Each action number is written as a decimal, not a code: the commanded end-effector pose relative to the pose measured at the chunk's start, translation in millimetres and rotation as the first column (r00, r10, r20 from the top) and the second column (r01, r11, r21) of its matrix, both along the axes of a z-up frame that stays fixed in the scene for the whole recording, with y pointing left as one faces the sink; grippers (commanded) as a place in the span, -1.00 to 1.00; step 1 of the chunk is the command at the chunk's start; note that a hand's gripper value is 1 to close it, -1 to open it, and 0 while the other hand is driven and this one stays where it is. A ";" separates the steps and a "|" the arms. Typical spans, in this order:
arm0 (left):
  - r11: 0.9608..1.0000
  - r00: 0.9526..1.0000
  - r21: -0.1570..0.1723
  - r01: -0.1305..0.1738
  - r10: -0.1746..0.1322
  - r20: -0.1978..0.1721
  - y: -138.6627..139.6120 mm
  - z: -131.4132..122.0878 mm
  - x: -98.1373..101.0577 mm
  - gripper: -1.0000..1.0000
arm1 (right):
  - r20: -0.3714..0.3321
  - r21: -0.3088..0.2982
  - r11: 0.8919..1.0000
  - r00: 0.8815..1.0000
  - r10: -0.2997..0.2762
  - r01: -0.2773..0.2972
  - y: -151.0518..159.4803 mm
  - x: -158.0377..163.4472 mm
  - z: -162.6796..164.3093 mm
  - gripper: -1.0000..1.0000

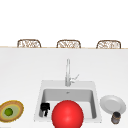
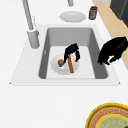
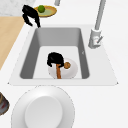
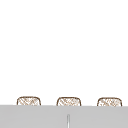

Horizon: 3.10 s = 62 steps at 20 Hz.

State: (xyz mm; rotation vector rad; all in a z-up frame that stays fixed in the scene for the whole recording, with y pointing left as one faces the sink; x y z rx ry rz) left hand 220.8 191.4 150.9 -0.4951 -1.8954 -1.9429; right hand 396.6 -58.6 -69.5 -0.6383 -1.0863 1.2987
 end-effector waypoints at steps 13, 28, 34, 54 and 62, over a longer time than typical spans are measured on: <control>1.000 1.000 0.000 0.000 0.000 0.000 0.0 0.0 0.0 0.00 | -0.069 -0.136 0.989 0.996 0.053 -0.062 -10.9 8.4 74.3 -1.00; 1.000 1.000 0.000 0.000 0.000 0.000 0.0 0.0 0.0 0.00 | 0.021 -0.065 0.995 0.997 0.076 -0.074 -57.0 -5.3 123.1 -1.00; 1.000 1.000 0.000 0.000 0.000 0.000 0.0 0.0 0.0 0.00 | 0.012 -0.119 0.990 0.997 0.082 -0.080 -79.3 -22.5 159.9 -1.00; 1.000 1.000 0.000 0.000 0.000 0.000 0.0 0.0 0.0 0.00 | 0.038 -0.106 0.992 0.996 0.078 -0.074 -172.8 -116.2 220.8 -1.00; 1.000 1.000 0.000 0.000 0.000 0.000 0.0 0.0 0.0 0.00 | 0.042 -0.120 0.991 0.997 0.064 -0.059 -203.9 -166.1 227.2 -1.00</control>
